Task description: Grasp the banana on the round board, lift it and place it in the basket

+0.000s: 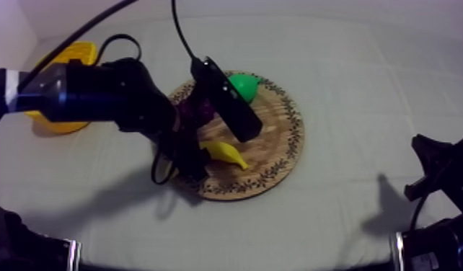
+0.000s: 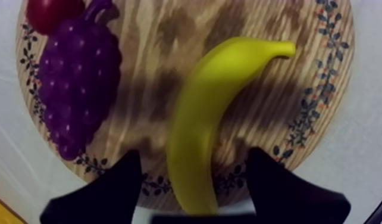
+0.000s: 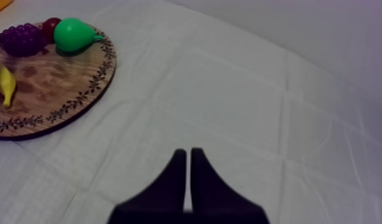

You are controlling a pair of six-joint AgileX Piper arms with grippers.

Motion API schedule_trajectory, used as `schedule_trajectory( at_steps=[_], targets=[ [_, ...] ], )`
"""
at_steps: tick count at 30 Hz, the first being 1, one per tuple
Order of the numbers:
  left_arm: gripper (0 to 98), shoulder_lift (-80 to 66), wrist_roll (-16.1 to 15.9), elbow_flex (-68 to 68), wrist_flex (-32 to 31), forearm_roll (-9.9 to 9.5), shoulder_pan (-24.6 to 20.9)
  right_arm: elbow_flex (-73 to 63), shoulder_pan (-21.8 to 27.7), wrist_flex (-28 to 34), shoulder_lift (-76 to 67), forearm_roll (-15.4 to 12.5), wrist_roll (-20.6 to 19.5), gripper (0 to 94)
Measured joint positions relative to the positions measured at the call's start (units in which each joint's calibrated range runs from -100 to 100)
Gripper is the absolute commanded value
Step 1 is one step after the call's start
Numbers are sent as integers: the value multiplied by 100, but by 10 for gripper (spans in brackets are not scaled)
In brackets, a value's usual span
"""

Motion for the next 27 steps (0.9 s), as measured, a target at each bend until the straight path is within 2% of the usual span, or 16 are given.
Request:
schedule_trajectory(
  at_steps=[7,12,20,23,27],
  targets=[
    [601,489,25,-359,291,22,34,0,0,0,0,0,0,5],
    [493,658,109,-457,402,-24,63,0,0,-6,0,0,0,5],
    [195,832,600,-652,640,-372,243,0,0,-6,0,0,0,5],
    [134,852,811,-689,689,-438,252,0,0,-6,0,0,0,5],
    [100,854,1027,-689,749,-485,215,0,0,-6,0,0,0,5]
  ],
)
